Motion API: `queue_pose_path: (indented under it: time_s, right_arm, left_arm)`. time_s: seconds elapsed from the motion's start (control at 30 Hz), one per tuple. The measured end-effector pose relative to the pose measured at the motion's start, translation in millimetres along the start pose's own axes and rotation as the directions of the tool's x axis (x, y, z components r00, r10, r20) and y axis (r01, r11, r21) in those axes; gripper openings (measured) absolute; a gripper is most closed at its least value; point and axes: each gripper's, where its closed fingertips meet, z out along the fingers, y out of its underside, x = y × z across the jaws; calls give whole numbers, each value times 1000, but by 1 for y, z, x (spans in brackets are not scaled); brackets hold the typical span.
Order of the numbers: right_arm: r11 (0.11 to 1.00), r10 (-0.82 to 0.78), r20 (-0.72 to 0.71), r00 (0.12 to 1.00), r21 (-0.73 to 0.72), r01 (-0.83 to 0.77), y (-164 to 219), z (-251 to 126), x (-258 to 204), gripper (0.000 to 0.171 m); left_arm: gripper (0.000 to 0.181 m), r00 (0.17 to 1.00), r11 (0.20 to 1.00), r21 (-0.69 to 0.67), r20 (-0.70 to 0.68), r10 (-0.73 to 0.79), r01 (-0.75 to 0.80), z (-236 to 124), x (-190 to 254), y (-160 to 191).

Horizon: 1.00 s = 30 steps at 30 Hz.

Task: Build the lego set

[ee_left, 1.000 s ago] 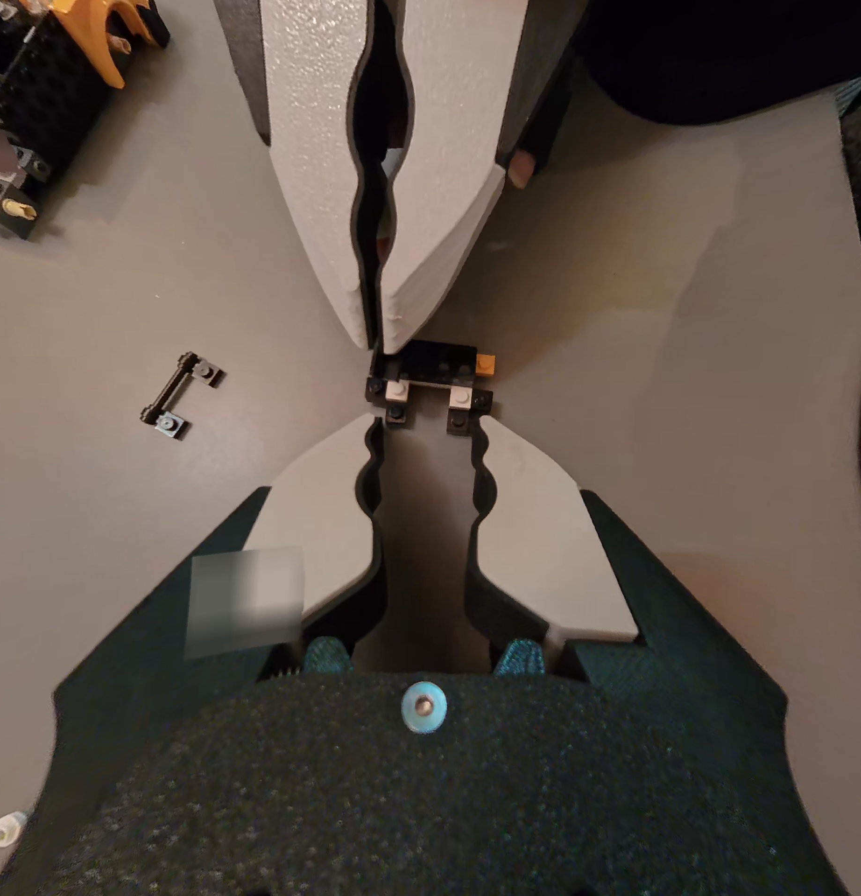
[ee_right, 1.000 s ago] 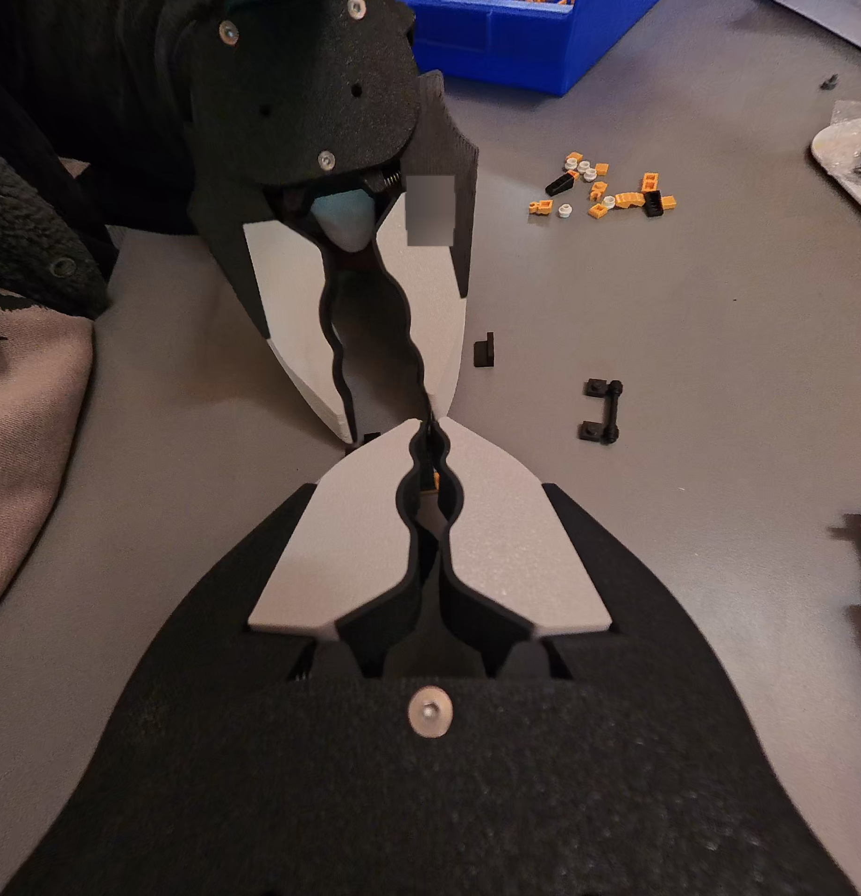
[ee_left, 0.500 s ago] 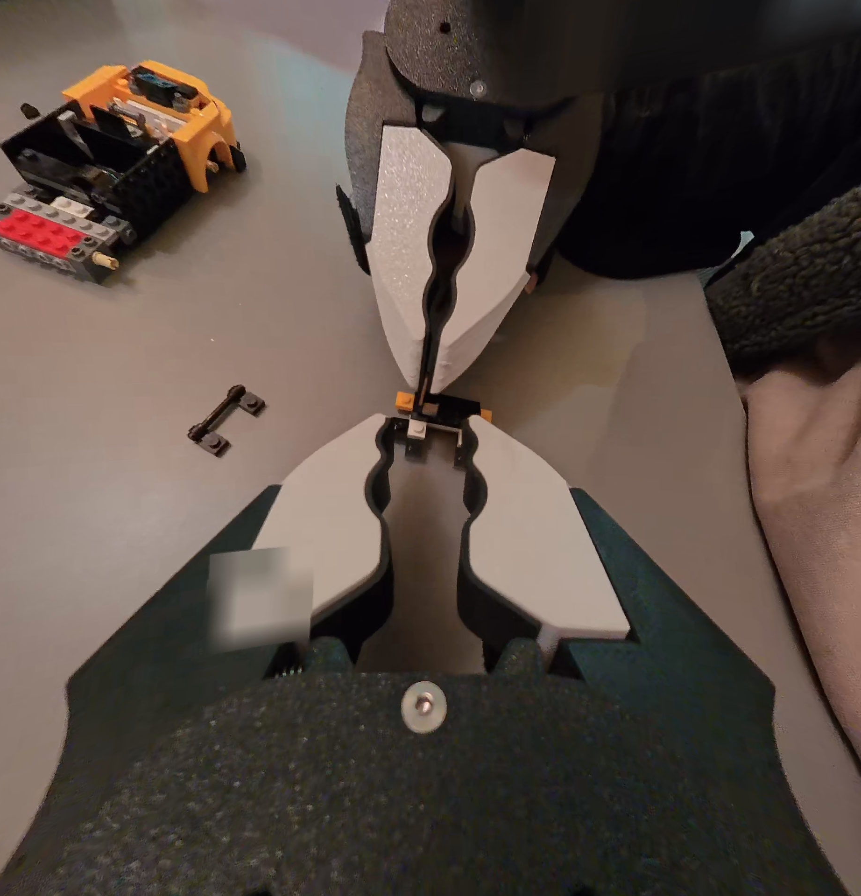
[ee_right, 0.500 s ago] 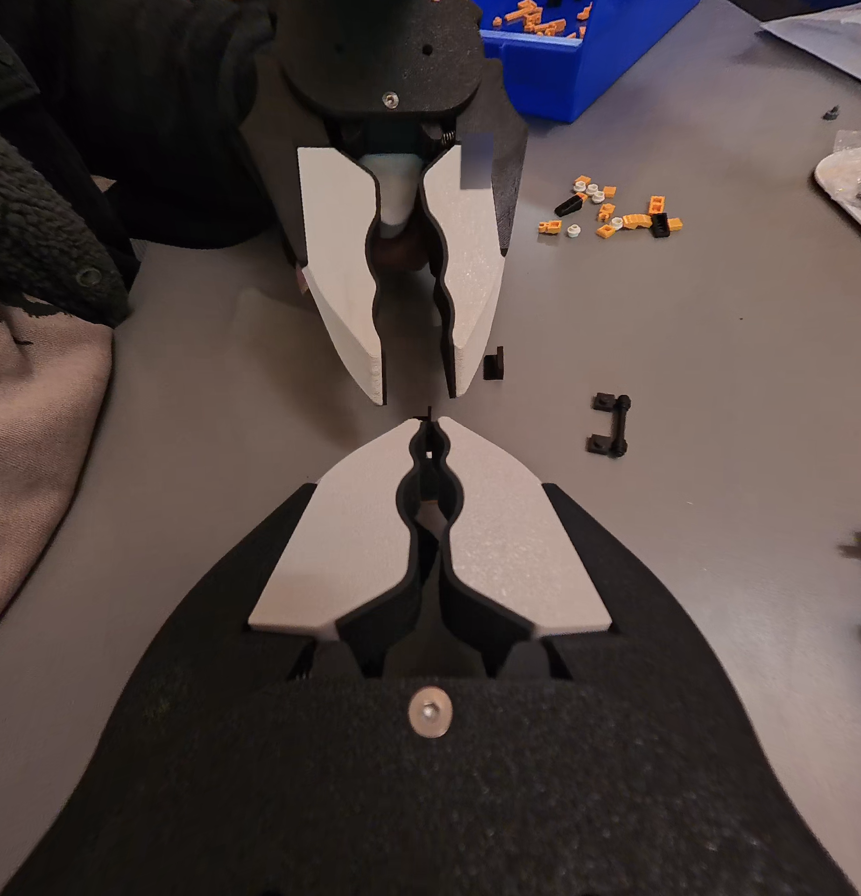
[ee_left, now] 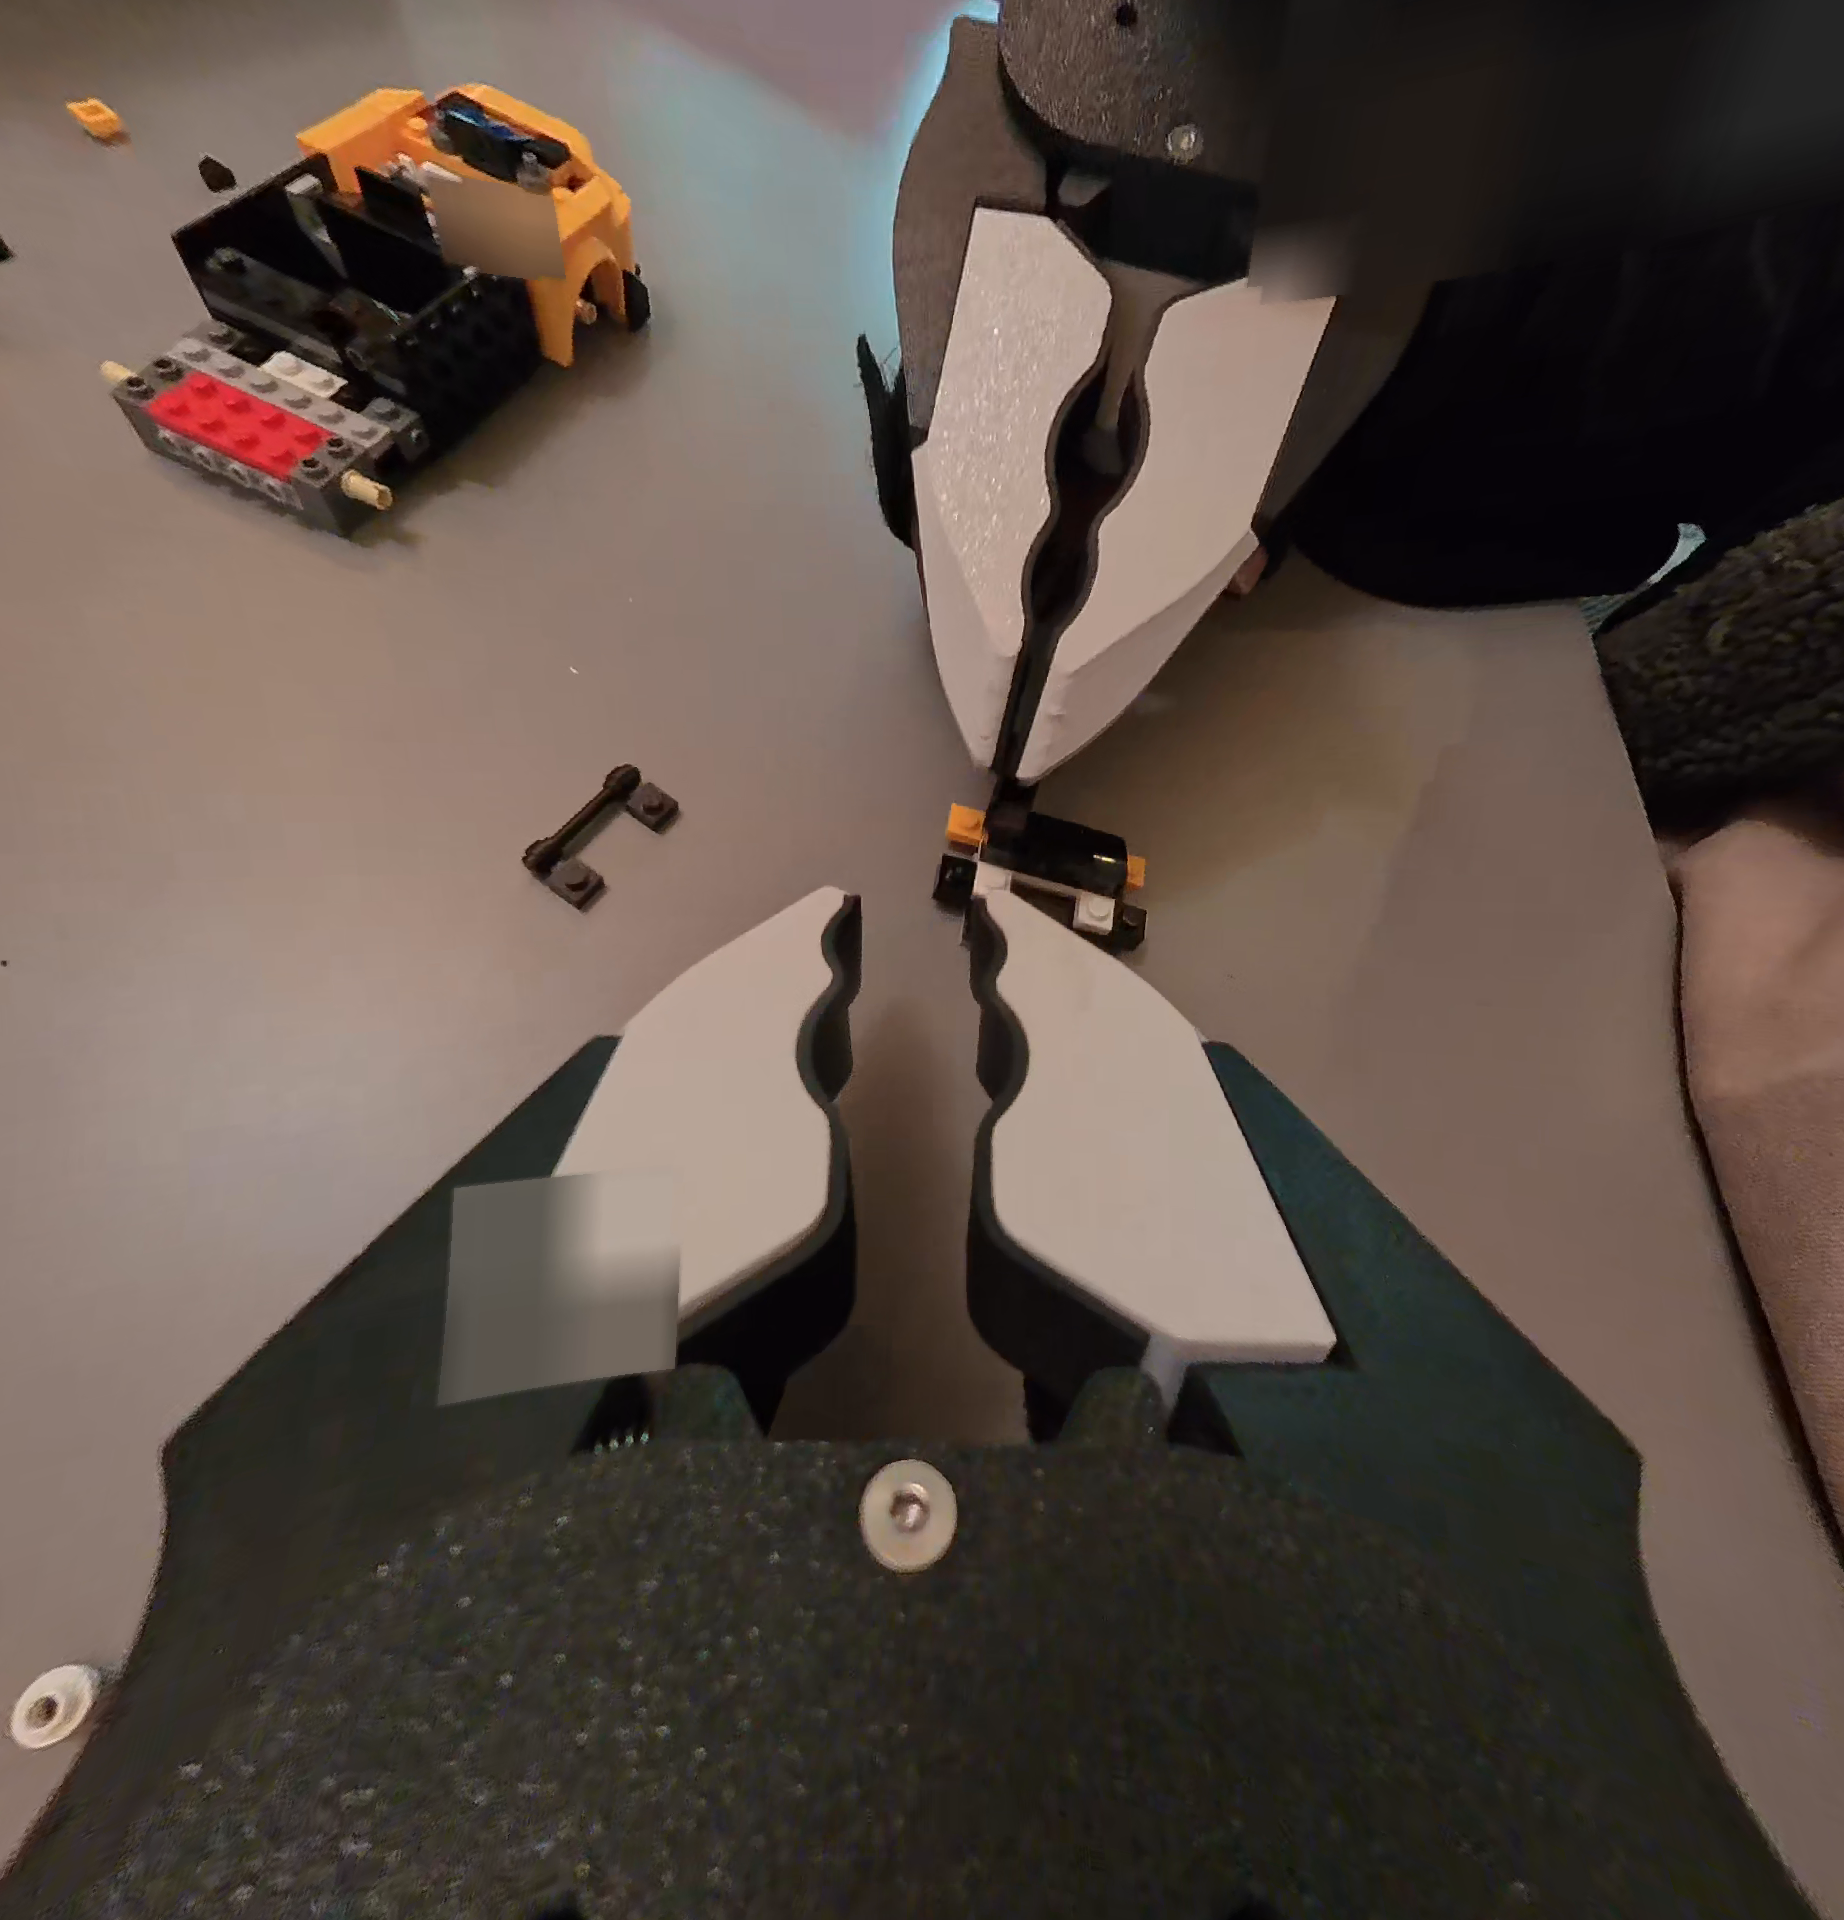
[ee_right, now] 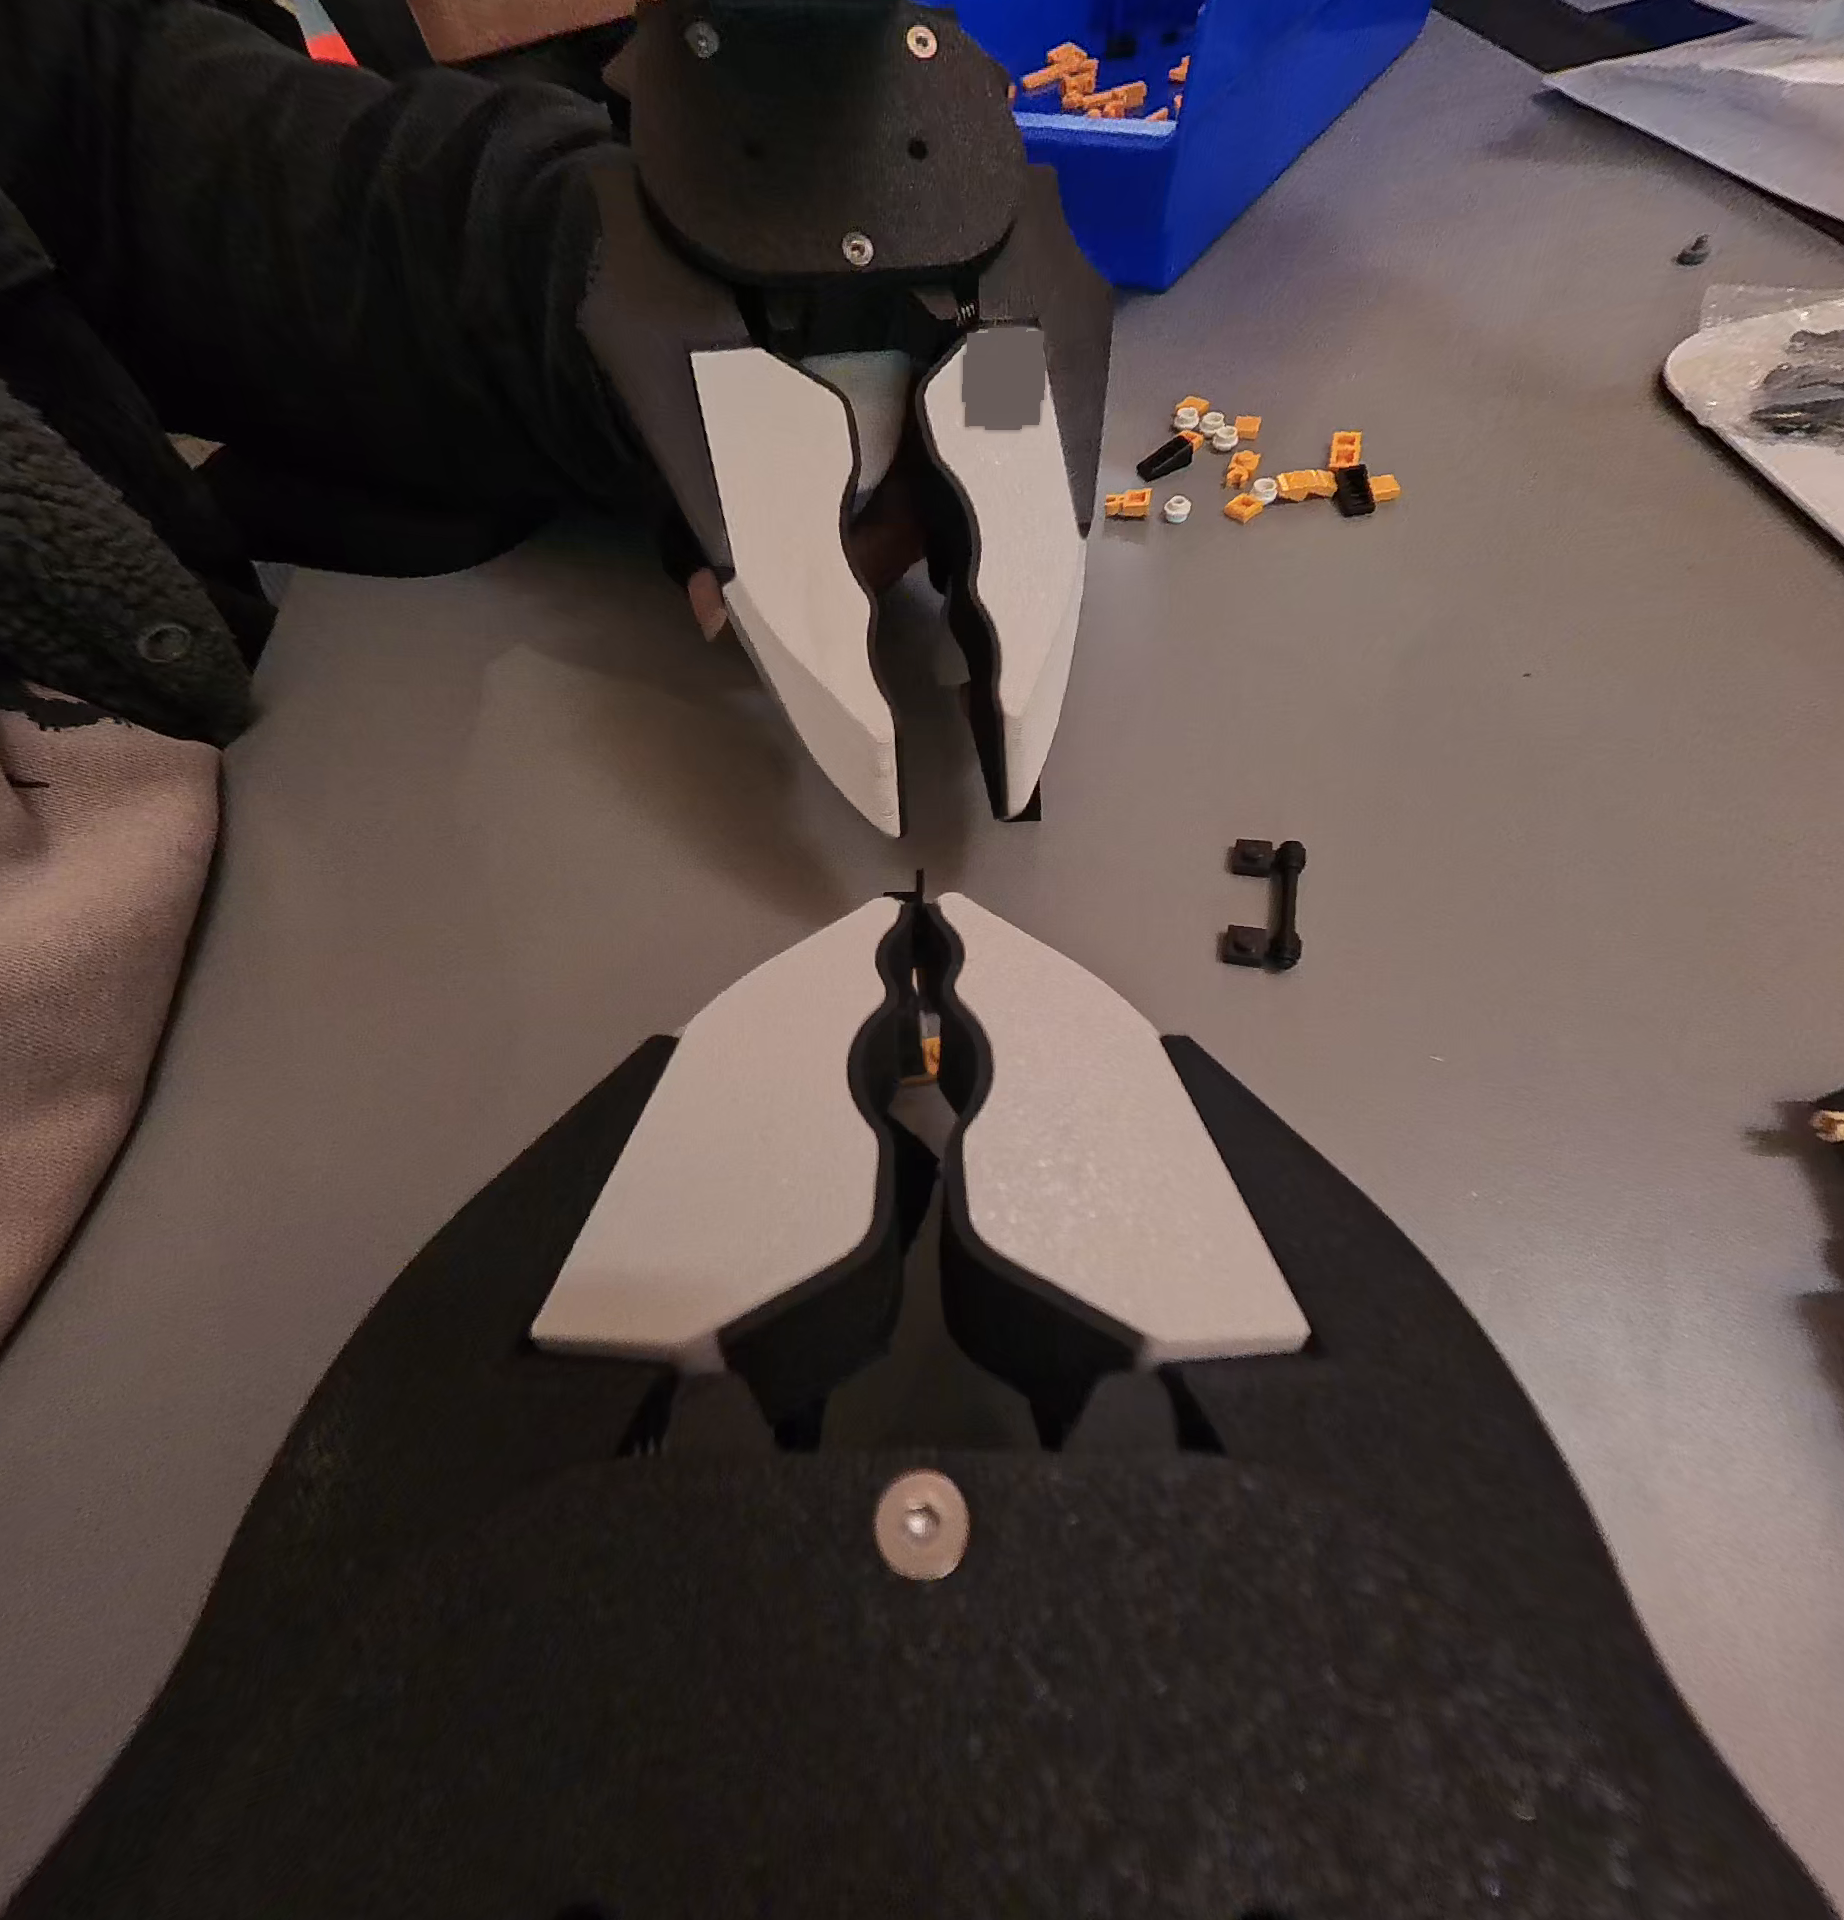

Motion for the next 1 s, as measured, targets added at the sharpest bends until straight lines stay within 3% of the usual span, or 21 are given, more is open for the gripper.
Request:
queue_pose_path:
  time_s: [0.6,1.0]
  right_arm:
    - [1000,16,-37,999,-5,-16,2,-1,7,1]
    - [991,-62,-161,985,-125,42,18,-2,24,1]
  left_arm:
    - [19,999,997,-54,2,46,-46,5,4,8]
    - [18,999,998,-44,10,50,-50,4,3,7]
